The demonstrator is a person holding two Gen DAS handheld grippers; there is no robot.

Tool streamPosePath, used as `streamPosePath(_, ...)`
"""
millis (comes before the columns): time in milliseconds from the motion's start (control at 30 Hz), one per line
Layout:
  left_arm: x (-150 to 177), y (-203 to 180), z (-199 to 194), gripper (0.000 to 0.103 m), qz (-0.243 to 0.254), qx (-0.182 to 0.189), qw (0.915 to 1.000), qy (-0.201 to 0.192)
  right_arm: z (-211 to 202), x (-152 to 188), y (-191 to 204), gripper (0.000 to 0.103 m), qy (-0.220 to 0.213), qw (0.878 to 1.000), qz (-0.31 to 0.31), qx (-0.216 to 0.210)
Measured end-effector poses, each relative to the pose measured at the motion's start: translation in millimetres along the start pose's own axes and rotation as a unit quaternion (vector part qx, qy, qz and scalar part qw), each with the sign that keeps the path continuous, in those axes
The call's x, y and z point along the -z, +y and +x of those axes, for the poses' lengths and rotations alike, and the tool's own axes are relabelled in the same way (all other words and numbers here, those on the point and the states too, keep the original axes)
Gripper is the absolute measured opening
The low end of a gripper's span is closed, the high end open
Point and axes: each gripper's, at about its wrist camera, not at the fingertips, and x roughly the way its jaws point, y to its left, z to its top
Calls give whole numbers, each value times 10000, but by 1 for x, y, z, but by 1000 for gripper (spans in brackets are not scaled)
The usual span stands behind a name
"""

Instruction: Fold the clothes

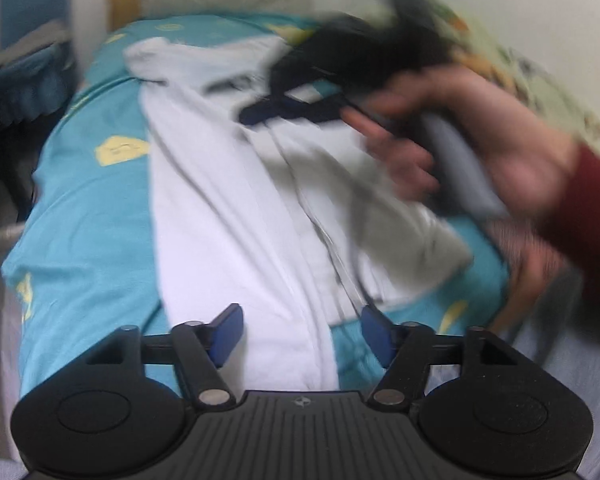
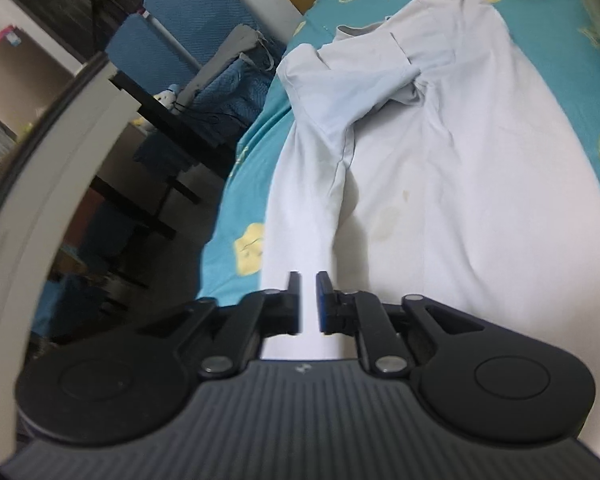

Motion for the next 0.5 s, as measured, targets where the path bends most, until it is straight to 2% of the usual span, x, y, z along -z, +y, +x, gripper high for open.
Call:
streamPosePath(33,-2,10,-2,77,-273,-19,9996,-78,-11,3,2,51,-40,10000,9,41)
streamPosePath(67,-5,20,-4,80,-537,-108,9984,-149,-24,7,5,80,-175,9997,-61,128)
streamPosePath(100,-7,29,-4,80,-794,-193,9965,-196,-37,12,7,89,-310,9992,-127,217)
streamPosePath(200,-14,54,-2,80,-1520,-354,9874,-277,-77,30,2,87,-656,9951,26,733)
streamPosePath(300,-20,67,9,80,-1803,-373,9828,-173,-109,50,-12,87,-876,9851,305,1449)
streamPosePath(367,-24,71,19,80,-1913,-369,9808,-76,-119,59,-28,87,-941,9753,703,1872)
streamPosePath(500,-25,73,33,79,-2016,-435,9784,112,-115,63,-56,87,-856,9635,1562,2001)
